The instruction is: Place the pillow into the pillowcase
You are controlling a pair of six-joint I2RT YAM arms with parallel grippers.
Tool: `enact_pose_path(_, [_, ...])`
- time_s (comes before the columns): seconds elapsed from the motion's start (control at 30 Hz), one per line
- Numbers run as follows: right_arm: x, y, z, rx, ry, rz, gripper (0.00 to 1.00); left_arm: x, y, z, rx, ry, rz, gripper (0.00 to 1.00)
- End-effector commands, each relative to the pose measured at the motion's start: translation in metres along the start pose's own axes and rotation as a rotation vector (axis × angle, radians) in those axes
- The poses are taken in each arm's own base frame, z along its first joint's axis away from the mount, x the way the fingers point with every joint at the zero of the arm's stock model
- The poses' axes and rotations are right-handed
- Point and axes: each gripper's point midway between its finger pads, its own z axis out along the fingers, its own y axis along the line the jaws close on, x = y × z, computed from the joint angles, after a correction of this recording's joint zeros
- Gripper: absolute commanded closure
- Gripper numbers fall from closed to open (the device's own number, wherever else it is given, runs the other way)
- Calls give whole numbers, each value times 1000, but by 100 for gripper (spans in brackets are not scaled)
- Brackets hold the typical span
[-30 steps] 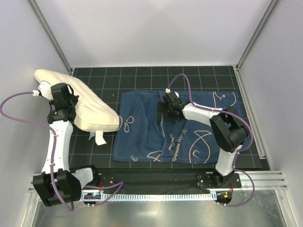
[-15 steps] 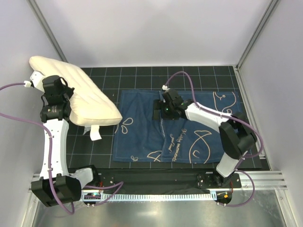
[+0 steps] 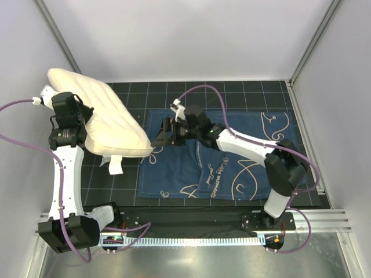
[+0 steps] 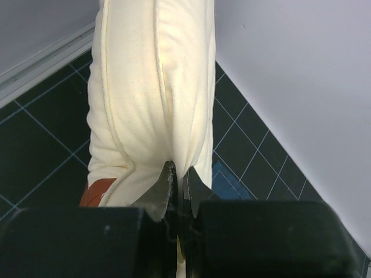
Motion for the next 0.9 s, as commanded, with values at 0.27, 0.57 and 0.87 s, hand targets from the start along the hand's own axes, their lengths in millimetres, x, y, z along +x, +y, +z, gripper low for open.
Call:
enact_pose_path(0.27, [10,39,49,-130,1,-52,0,-73,-64,-47,256,-204,-68,100])
enact_pose_path(0.57, [0,33,65,-130,-76,21,1,-64,-69,-52,292,-173,-83,100])
enact_pose_path(0.87, [-67,25,52,-136,-229,27,45,-14,-71,-63,373,-56,-88,99])
